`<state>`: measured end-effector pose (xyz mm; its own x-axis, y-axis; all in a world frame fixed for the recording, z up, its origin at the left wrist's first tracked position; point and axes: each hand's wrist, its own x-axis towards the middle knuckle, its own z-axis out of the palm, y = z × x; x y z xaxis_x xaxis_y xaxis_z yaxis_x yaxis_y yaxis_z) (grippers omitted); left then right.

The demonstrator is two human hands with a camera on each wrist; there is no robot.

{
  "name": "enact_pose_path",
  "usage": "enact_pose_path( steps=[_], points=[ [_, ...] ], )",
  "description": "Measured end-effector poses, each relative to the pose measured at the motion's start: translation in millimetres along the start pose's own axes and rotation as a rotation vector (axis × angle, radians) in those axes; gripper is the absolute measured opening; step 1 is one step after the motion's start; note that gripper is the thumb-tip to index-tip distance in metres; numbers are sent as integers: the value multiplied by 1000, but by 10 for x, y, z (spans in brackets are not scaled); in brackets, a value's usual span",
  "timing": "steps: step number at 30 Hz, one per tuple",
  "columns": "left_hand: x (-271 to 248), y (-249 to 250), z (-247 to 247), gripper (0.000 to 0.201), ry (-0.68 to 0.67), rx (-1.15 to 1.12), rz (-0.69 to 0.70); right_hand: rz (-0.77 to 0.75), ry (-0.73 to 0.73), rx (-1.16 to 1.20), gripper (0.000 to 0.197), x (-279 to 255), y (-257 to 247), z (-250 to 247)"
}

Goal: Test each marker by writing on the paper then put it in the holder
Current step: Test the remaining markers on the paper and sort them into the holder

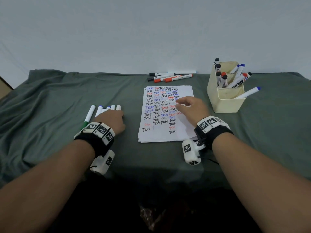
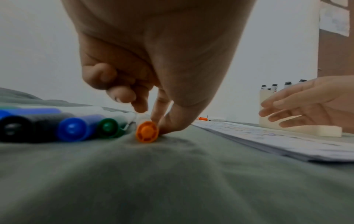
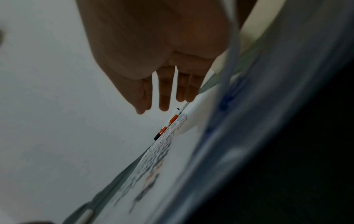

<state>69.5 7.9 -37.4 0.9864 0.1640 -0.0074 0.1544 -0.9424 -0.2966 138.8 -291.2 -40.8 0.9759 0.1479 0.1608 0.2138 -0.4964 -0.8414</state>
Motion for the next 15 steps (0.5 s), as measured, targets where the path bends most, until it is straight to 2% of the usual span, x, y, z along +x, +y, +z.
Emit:
enact_pose_path(
  steps=[3, 8, 11, 15],
  points=[
    [17, -122, 32, 23, -4, -27, -17, -39, -134, -205, 24, -11, -108, -73],
    [140, -367, 284, 62, -58, -248, -215, -110, -388, -652, 41, 44, -153, -227],
    [183, -438, 475, 67, -98, -254, -260, -74, -477, -770, 58, 87, -91, -299],
    [194, -559, 695, 68, -83, -239, -269, 25, -545, -830, 76, 157, -10, -346]
  ],
)
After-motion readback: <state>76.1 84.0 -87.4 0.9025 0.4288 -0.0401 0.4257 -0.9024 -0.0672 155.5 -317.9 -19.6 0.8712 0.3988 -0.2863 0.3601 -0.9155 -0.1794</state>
